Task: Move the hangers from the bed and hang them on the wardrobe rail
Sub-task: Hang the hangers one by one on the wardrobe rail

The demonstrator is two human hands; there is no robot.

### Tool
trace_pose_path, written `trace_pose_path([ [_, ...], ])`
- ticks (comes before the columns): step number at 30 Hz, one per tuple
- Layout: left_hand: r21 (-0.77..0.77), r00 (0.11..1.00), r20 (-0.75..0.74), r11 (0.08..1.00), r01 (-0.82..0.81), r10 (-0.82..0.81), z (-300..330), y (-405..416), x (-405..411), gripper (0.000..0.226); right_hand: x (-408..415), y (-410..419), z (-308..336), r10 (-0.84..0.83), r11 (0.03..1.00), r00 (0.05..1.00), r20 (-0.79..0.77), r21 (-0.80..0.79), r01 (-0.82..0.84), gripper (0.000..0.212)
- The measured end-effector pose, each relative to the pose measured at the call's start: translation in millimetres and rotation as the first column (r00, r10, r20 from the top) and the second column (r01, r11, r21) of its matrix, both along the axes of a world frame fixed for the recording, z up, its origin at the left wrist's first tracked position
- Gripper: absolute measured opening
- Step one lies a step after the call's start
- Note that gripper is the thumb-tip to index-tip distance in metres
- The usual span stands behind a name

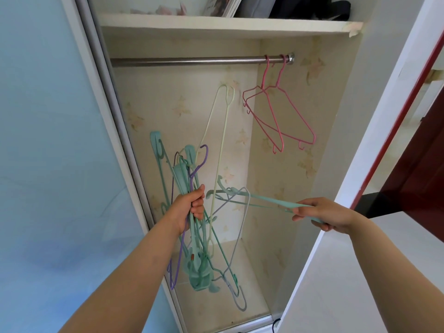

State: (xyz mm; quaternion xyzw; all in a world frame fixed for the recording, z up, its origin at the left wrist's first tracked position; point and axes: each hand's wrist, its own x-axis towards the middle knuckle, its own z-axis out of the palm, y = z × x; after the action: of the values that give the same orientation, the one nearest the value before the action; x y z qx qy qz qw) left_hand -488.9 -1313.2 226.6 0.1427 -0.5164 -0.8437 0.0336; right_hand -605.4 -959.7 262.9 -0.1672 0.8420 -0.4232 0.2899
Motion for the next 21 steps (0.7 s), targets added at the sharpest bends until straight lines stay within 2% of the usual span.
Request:
trace_pose_path([
  [13,0.078,0.999,0.033,0.997,-0.001,-0.002,3,-9,0,0.034,-2,25,-4,-0.052,0.994,0.998,0.032,-0.094,0.054,0.052],
  [21,0.122,0.997,0.073,0.992,-0.032,0.023,0,-3,1,0.042,1,10,-11,-0.151,0.966,0.988,0.032,-0.209,0.154,0.06],
])
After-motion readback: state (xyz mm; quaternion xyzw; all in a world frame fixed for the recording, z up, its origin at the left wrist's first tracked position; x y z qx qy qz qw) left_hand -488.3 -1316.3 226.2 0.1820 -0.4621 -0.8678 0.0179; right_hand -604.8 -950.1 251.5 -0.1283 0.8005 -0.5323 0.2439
